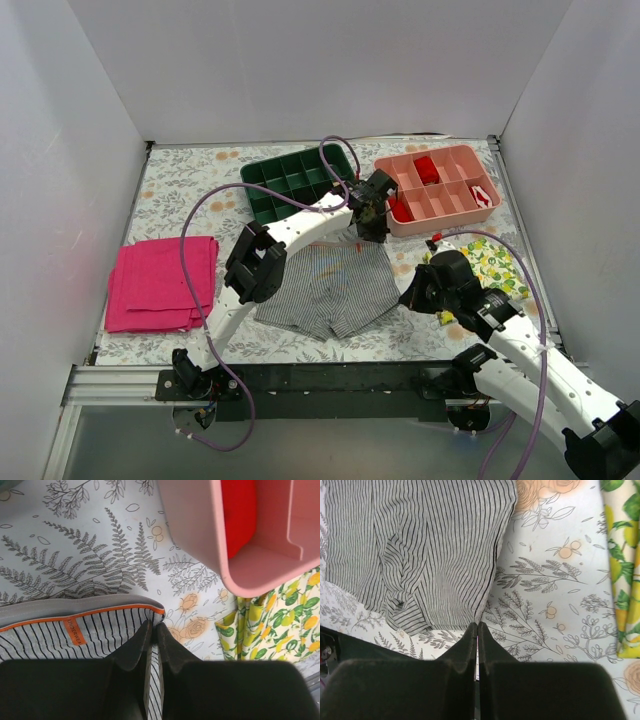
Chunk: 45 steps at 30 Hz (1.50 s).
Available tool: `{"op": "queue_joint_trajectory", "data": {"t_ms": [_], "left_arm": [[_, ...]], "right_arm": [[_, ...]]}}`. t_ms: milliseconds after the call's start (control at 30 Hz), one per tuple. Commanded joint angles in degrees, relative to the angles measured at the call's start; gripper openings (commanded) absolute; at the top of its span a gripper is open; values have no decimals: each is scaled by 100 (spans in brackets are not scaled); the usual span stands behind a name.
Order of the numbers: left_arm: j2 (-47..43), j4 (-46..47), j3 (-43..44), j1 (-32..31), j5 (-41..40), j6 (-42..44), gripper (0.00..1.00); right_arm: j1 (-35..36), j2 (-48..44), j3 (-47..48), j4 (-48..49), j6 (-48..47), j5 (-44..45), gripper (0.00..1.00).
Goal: Roll the underwear
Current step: Fold the underwear at the center of the board.
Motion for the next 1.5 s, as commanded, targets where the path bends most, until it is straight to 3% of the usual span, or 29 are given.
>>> {"op": "queue_joint_trajectory", "data": {"t_ms": [0, 300, 500, 633, 767, 1067, 1467], "left_arm": [[-667, 275, 82, 26, 341, -192, 0], [-1264, 951, -577, -45, 387, -351, 0], [-1721, 1267, -1130, -1, 290, -201, 0], [-2151, 1706, -1833, 166, 387, -149, 0], [-2609, 2173, -2737, 517, 676, -113, 0], [-3435, 2736, -3829, 1159, 1248, 185, 0], [-4051, 3113, -5191, 1950, 1880, 581, 0]], "right_arm": [[-25, -35, 498, -701, -100, 709, 1], [-122, -87, 937, -1196, -161, 984, 1], [-113, 264, 1227, -502, -469, -322, 1], [27, 501, 1350, -141, -434, -695, 1], [640, 835, 1508, 70, -242, -731, 1], [2302, 1995, 2114, 658, 348, -159, 1], [2787, 3498, 3029, 1010, 436, -220, 1]]}}
